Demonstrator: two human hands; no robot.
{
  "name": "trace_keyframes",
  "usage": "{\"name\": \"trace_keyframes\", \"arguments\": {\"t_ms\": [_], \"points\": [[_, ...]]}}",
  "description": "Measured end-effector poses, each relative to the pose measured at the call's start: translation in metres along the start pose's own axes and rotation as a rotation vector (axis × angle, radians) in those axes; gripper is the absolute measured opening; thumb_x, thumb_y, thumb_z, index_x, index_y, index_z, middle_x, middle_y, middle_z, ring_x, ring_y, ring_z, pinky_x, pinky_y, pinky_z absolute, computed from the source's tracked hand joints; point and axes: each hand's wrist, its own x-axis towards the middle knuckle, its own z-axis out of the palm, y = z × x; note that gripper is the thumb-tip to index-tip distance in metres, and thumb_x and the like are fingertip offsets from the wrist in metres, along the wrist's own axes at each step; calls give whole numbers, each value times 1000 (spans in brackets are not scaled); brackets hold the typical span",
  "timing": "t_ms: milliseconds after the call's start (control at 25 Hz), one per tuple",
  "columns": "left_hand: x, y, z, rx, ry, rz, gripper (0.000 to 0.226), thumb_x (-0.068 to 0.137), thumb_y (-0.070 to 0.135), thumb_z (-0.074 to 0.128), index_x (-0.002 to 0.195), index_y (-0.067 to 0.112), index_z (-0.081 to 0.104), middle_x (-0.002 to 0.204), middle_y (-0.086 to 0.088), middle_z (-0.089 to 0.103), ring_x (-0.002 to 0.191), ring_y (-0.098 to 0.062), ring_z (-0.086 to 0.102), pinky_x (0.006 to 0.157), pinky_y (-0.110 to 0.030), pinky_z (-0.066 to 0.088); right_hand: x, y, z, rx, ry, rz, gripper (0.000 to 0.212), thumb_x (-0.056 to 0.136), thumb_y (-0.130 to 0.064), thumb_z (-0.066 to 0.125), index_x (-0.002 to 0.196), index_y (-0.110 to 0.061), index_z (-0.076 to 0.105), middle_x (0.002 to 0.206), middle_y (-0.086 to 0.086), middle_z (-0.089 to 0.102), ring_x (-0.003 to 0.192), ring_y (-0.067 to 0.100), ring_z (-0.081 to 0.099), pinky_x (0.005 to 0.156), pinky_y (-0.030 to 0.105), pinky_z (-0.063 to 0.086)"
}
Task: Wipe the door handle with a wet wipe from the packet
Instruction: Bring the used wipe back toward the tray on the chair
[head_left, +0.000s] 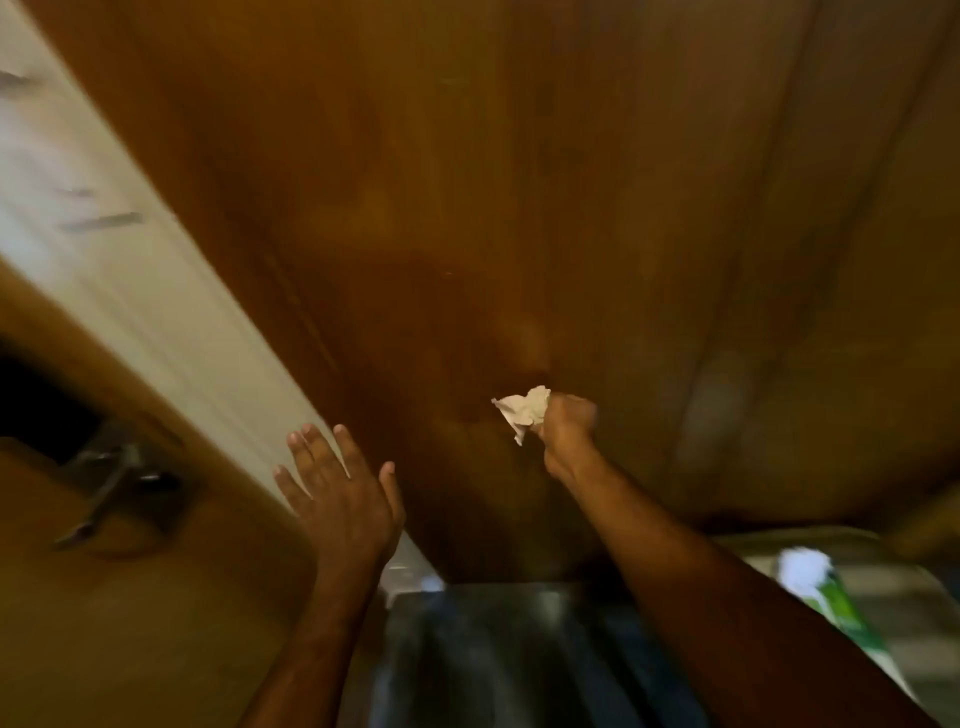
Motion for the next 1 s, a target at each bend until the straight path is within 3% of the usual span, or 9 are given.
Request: {"name": "trace_keyframes", "arguments": {"t_ms": [120,200,320,440,520,640,800,920,1000], "points": [[-18,101,25,-69,-127,211,80,96,52,39,153,-3,37,161,-35,27,151,-50,20,120,-67,14,23,-4,-109,184,148,86,17,93,5,44,99,2,60,103,11,58,79,19,58,56,24,53],[-32,164,41,-116,-192,360,80,97,53,41,155,-2,34,163,-33,25,153,-49,18,121,-65,13,28,1,-172,334,319,124,12,84,10,54,83,1,60,87,11,65,75,21,64,52,25,55],[-79,258,75,-150,-307,552,81,98,54,46,157,0,30,165,-31,21,155,-46,15,123,-63,13,27,30,-269,192,396,50,28,79,17,60,68,-9,58,67,5,64,58,14,62,47,20,54],[-181,355,151,-198,-445,812,77,96,43,55,154,-3,37,162,-33,28,153,-48,22,123,-63,17,38,132,-402,62,605,192,28,70,14,68,64,-14,69,68,14,65,65,24,61,67,39,56],[-224,383,186,-173,-561,905,75,98,41,53,157,0,32,165,-31,23,155,-46,16,125,-62,14,40,192,-455,-43,739,303,20,66,9,71,68,-11,71,63,13,64,59,23,60,62,40,55],[-235,391,201,-98,-633,930,73,103,42,42,161,2,23,168,-29,14,156,-45,7,125,-60,9,30,233,-476,-80,805,387,21,69,4,73,75,-13,64,63,14,67,52,26,65,53,41,59],[-248,397,233,-70,-614,993,74,92,36,65,150,-4,43,158,-35,34,149,-53,27,120,-66,26,49,294,-497,-212,811,493,15,74,-13,78,87,-7,74,89,22,76,83,40,73,83,54,58],[-249,385,248,-21,-615,991,73,95,37,61,152,-3,40,161,-34,29,152,-51,21,122,-63,17,58,319,-492,-387,769,495,29,81,-18,74,105,-2,75,107,20,75,99,37,70,92,38,55],[-243,377,252,26,-630,973,73,100,41,48,157,-1,31,165,-33,19,155,-48,11,124,-60,9,65,321,-483,-468,735,502,33,86,-18,66,113,0,69,114,17,71,104,34,68,85,22,48]]}}
